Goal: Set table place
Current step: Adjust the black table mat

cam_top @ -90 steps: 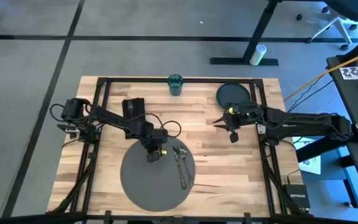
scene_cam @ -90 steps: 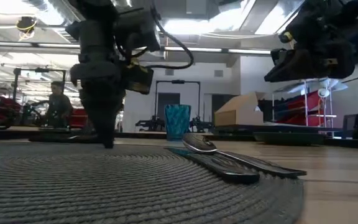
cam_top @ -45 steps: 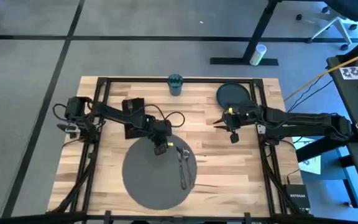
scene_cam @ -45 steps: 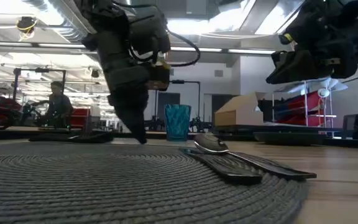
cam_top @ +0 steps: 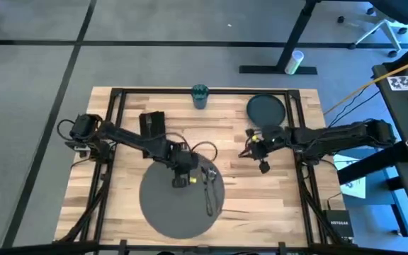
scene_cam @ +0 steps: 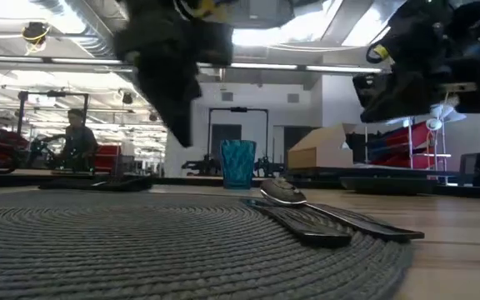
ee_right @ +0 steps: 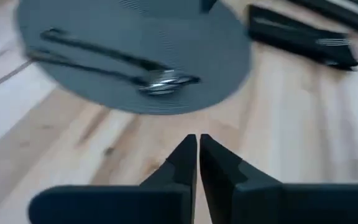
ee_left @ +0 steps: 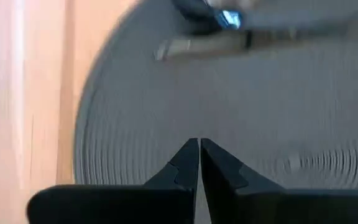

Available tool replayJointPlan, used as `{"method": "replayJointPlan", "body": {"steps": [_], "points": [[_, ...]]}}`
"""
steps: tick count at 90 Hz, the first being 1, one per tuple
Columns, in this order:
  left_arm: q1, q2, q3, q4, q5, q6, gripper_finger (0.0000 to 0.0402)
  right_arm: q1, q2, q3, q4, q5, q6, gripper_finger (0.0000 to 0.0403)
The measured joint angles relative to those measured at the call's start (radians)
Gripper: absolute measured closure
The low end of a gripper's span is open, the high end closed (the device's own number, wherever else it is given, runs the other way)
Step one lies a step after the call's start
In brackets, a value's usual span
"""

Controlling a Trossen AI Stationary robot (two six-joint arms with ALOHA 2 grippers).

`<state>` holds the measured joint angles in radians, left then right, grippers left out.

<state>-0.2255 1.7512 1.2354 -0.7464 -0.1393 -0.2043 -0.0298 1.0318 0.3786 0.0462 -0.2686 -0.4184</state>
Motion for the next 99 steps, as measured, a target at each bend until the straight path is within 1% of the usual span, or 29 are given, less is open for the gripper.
{"method": "replayJointPlan", "body": {"steps": [12, 20, 30, 37, 44, 55, 63, 84, 99], "points": [[-0.1, -0.004, 0.0, -0.063, -0.014, -0.075, 0.0402, 0.117, 0.078, 0.0, 0.08, 0.048, 0.079, 0.0402], [-0.154, -0.005, 0.0, -0.084, -0.028, -0.135, 0.0402, 0.19, 0.137, 0.021, 0.111, 0.1, 0.126, 0.0402], [-0.211, -0.005, -0.001, -0.086, -0.032, -0.224, 0.0402, 0.263, 0.235, 0.091, 0.114, 0.175, 0.172, 0.0402], [-0.248, -0.005, -0.001, -0.094, -0.032, -0.271, 0.0402, 0.295, 0.315, 0.148, 0.11, 0.196, 0.184, 0.0403], [-0.28, -0.005, -0.004, -0.12, -0.03, -0.332, 0.0402, 0.31, 0.397, 0.205, 0.102, 0.198, 0.195, 0.0403], [-0.326, -0.005, -0.049, -0.12, -0.029, -0.435, 0.0402, 0.313, 0.506, 0.282, 0.058, 0.214, 0.224, 0.0403], [-0.358, -0.005, -0.089, -0.077, -0.032, -0.5, 0.0402, 0.312, 0.565, 0.322, 0.008, 0.236, 0.235, 0.0403], [-0.404, -0.005, -0.216, 0.117, -0.029, -0.626, 0.0402, 0.312, 0.642, 0.378, -0.002, 0.243, 0.242, 0.0403], [-0.404, -0.006, -0.267, 0.224, -0.035, -0.658, 0.0402, 0.312, 0.672, 0.382, 0.006, 0.241, 0.254, 0.0403]]}}
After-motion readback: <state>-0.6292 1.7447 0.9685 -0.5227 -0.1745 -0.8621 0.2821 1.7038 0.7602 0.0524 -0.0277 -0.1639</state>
